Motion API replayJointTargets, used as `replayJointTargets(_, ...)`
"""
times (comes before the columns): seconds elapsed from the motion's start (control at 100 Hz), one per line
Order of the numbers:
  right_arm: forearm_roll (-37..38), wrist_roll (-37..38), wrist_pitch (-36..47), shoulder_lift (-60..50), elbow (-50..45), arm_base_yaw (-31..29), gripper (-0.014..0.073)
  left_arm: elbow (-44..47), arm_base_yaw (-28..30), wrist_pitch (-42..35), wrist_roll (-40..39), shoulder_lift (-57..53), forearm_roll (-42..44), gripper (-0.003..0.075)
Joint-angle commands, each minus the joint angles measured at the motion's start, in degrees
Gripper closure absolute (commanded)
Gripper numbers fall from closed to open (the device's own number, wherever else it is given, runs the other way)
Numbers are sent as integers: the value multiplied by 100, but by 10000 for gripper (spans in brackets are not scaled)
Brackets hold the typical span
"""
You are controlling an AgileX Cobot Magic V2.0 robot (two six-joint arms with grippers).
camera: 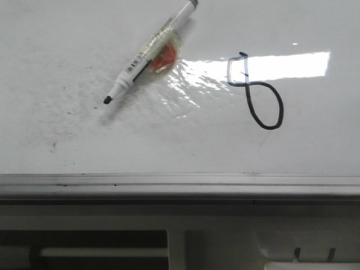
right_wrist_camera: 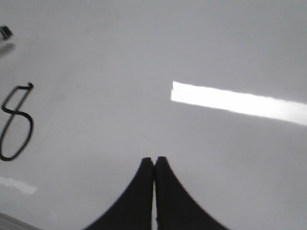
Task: Write number 8 on whiteboard
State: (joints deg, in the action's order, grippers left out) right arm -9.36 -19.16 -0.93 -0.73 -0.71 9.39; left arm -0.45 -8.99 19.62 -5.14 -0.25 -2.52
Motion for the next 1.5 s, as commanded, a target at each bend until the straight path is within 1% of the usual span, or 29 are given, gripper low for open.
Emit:
replayJointTargets(0.0, 460, 511, 48, -52, -67, -311, 657, 235, 20, -234, -69, -156, 17, 741)
replayJointTargets(0.1, 460, 511, -462, -52, -67, -459, 657, 235, 20, -234, -69, -156, 17, 741)
replayJointTargets(0.22, 450, 511, -956, -52, -67, -459, 657, 235, 20, -234, -69, -156, 17, 741)
replayJointTargets(0.44, 450, 511, -1476, -52, -67, -459, 657, 235, 20, -234, -69, -156, 17, 741)
replayJointTargets(0.53, 608, 511, -1636, -52, -67, -469, 657, 235, 20, -234, -69, -156, 17, 741)
replayJointTargets(1.49, 678, 511, -1618, -103, -67, -469, 657, 235, 20, -234, -69, -156, 17, 741)
